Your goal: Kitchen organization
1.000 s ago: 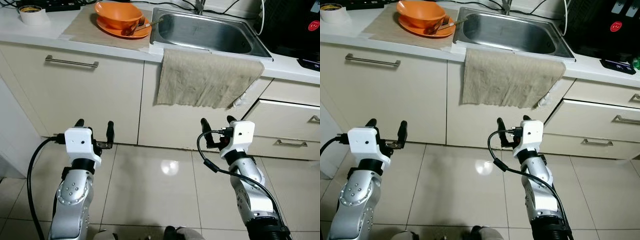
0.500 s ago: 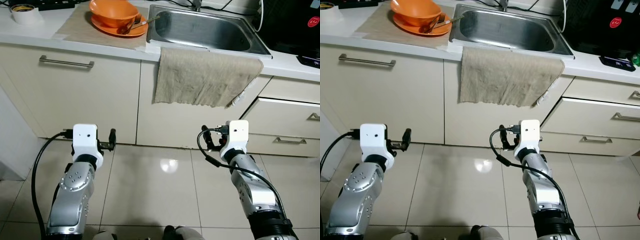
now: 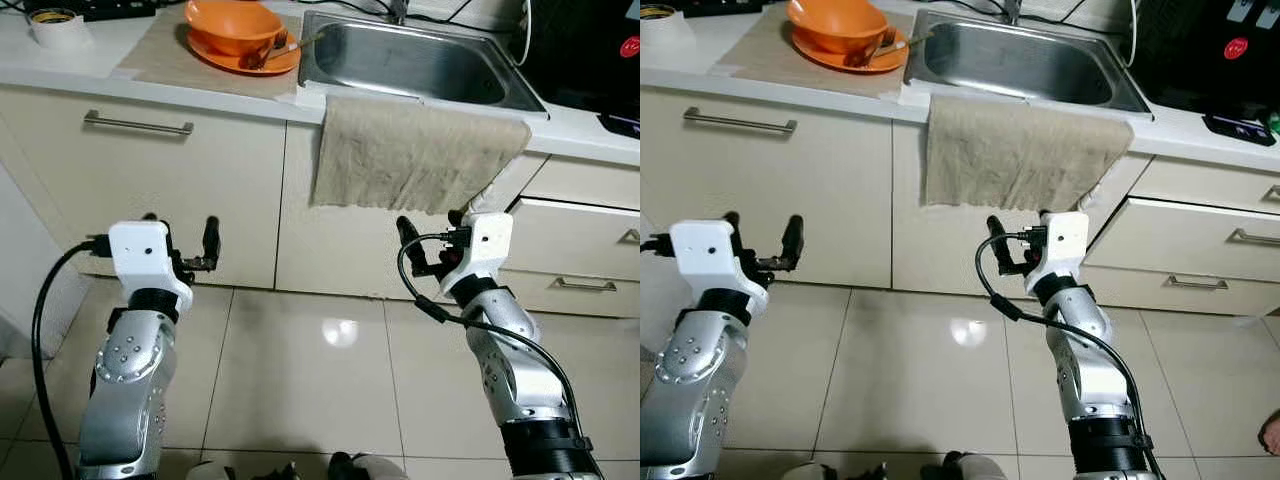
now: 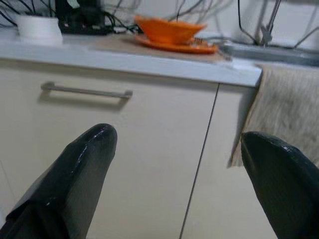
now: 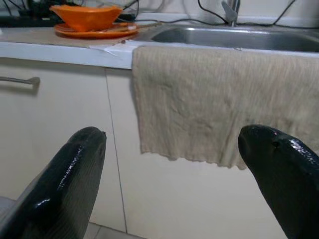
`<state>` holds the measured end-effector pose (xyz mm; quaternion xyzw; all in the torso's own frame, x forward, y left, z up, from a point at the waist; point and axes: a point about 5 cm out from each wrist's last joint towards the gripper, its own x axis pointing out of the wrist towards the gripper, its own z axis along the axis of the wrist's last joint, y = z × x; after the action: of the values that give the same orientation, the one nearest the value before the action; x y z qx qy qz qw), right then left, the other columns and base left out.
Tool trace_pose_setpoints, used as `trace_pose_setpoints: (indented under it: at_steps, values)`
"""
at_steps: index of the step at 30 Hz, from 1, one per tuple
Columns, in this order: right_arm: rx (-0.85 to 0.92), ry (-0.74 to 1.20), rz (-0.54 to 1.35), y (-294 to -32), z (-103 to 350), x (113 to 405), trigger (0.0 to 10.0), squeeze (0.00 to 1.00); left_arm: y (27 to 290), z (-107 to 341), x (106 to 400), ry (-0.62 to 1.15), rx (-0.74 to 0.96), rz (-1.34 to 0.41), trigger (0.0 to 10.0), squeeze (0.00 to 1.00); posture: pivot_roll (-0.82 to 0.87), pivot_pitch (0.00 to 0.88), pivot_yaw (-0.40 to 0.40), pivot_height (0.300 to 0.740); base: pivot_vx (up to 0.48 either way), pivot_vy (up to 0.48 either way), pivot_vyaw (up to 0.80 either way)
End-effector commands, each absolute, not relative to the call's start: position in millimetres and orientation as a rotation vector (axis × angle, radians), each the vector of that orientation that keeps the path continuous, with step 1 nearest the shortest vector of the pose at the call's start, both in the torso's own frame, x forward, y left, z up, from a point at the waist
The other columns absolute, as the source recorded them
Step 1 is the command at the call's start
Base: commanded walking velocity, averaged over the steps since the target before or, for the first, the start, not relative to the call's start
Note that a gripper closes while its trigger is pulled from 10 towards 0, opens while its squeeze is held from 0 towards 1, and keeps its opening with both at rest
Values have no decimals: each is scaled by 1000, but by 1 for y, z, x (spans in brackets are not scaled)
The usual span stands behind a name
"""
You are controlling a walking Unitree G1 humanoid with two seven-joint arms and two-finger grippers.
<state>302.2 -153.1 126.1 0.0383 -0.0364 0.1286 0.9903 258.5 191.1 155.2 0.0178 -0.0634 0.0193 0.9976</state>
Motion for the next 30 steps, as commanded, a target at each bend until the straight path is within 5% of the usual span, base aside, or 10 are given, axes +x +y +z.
trace_pose_setpoints:
  at_steps: [1,14,30]
  values:
    - [79,-97,241,-161,130,300,10000,0,189,157,255,-140,23,30,10000,0,-98,77,-112,740,0,0,0]
    - [56,-93,-22,-193,122,281,10000,0,190,148,251,-94,79,42,10000,0,-118,61,-83,740,0,0,0]
    - [32,-83,-11,-191,122,279,10000,0,188,147,253,-101,89,53,10000,0,-133,57,-84,740,0,0,0]
